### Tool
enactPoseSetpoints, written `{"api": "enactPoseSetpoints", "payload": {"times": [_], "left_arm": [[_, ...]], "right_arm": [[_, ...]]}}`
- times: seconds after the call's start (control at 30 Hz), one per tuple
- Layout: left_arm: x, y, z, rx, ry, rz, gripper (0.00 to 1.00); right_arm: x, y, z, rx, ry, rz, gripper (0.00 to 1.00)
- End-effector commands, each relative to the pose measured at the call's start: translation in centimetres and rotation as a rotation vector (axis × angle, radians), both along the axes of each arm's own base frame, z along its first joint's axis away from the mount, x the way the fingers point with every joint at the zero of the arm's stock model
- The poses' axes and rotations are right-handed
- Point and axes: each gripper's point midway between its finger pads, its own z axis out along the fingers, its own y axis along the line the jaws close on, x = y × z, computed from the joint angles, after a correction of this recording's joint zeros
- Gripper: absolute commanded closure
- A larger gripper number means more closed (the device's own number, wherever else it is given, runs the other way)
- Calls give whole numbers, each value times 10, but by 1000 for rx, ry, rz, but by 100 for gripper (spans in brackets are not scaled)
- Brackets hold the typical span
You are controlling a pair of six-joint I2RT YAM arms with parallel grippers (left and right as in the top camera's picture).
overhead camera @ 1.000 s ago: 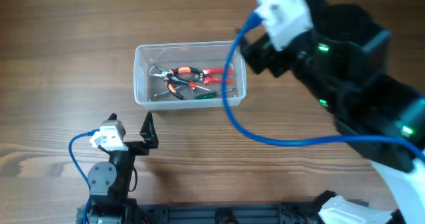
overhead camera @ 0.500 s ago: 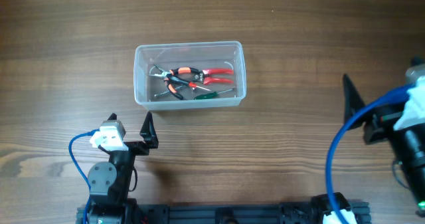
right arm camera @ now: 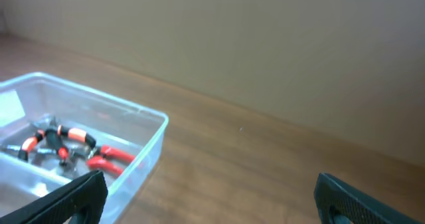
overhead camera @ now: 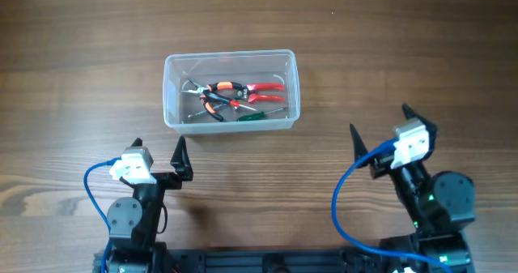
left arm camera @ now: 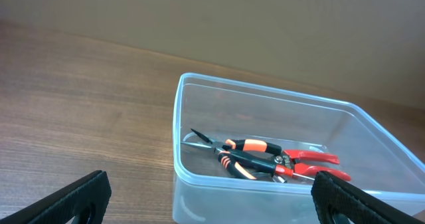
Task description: Pack container
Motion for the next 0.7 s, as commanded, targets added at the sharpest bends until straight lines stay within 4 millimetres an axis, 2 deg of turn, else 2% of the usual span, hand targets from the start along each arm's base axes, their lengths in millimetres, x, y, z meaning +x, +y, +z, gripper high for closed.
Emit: {"api": "enactPoseSetpoints", "payload": {"times": [0.0,0.13,0.37,0.67], "left_arm": [[0,2,-2,-8,4,10,0],[0,2,-2,-8,4,10,0],[0,2,-2,-8,4,10,0],[0,2,-2,-8,4,9,0]], "right_arm": [[-12,3,-13,33,-48,27,0],[-16,3,-24,33,-59,26,0],[-19,5,-55,37,-49,40,0],[-21,9,-67,37,-41,68,0]]}}
